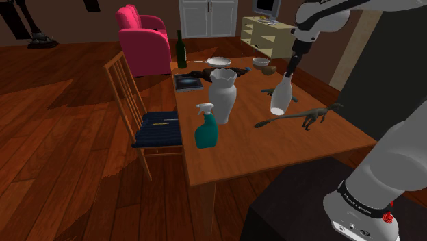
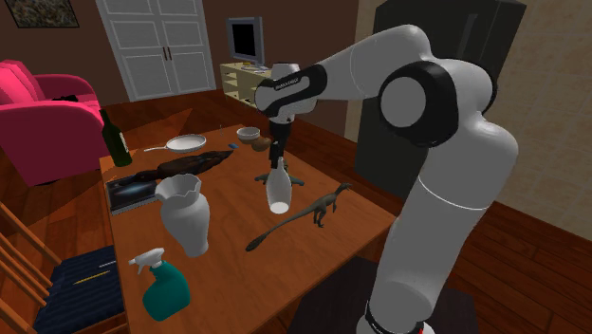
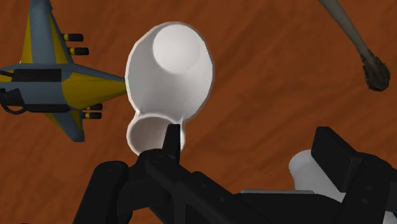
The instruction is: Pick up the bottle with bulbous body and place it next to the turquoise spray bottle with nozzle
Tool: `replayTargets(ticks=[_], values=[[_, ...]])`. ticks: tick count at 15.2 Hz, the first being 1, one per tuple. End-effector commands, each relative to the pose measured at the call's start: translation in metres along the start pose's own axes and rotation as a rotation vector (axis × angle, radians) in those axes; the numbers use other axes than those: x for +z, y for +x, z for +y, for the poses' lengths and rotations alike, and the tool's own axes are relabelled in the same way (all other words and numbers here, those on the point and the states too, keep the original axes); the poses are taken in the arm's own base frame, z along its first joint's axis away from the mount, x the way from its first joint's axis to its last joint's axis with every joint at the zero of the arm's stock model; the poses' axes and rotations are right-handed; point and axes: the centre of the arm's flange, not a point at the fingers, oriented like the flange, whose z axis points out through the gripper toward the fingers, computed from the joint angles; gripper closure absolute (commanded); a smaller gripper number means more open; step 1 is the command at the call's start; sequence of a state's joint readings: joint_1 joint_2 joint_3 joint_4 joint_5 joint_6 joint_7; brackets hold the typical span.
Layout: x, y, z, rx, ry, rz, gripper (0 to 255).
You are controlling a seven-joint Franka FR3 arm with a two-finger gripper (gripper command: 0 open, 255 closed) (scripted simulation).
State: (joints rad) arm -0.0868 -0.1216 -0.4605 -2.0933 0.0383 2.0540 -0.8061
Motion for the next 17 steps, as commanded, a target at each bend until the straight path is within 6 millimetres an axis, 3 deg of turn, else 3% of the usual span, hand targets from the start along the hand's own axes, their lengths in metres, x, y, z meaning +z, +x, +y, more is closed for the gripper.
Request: replayTargets(ticks=[1, 4, 5, 12, 17], values=[[0.005, 0.005, 0.022, -0.009, -0.002, 0.004, 0], [0.016, 0.013, 0.059, -0.019, -0.005, 0.011, 0], [0.016, 0.013, 0.062, -0.02, -0.005, 0.011, 0], [0.056, 0.014, 0.062, -0.02, -0.005, 0.011, 0], [0.056, 0.014, 0.062, -0.02, -0.005, 0.011, 0]])
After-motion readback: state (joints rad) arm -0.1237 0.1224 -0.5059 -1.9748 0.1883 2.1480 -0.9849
